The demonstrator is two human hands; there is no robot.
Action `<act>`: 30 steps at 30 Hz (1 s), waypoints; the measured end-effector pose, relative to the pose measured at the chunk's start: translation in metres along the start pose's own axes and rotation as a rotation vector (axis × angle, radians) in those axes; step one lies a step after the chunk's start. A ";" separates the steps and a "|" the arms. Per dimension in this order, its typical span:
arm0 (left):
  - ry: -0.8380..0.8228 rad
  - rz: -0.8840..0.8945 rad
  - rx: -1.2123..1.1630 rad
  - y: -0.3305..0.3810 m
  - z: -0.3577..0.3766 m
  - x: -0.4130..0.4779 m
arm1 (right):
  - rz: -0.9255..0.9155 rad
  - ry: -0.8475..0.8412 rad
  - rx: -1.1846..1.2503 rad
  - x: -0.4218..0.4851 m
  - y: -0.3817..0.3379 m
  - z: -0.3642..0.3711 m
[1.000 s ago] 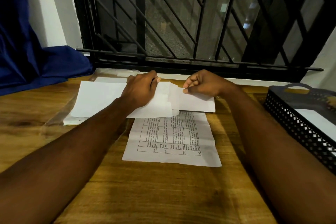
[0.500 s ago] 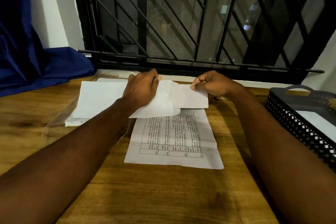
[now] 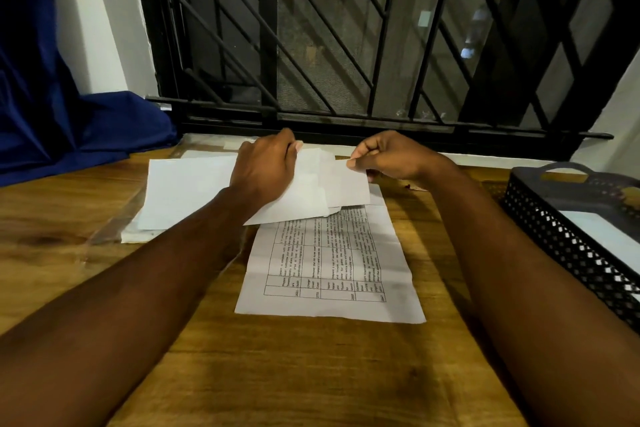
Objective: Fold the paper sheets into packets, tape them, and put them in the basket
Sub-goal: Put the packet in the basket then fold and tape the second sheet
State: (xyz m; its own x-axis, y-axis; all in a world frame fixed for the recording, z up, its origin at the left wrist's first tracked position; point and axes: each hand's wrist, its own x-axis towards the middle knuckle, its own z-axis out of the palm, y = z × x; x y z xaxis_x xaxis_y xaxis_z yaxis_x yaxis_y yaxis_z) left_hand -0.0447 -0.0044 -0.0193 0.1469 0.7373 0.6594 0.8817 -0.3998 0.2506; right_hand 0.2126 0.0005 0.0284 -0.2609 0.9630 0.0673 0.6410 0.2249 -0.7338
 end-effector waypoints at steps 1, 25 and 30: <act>-0.003 -0.001 0.005 0.001 0.001 0.000 | -0.006 -0.006 0.007 -0.001 0.001 -0.001; -0.010 -0.021 0.042 0.007 0.006 -0.001 | 0.059 -0.038 -0.014 -0.002 -0.017 0.027; -0.026 -0.003 0.058 0.013 0.007 -0.003 | 0.035 -0.009 0.011 0.001 -0.028 0.045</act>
State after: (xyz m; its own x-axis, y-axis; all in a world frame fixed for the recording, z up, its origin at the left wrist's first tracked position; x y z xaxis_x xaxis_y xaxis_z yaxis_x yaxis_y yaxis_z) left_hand -0.0305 -0.0078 -0.0233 0.1551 0.7524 0.6402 0.9064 -0.3661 0.2106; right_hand 0.1621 -0.0116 0.0186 -0.2452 0.9688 0.0353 0.6416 0.1894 -0.7433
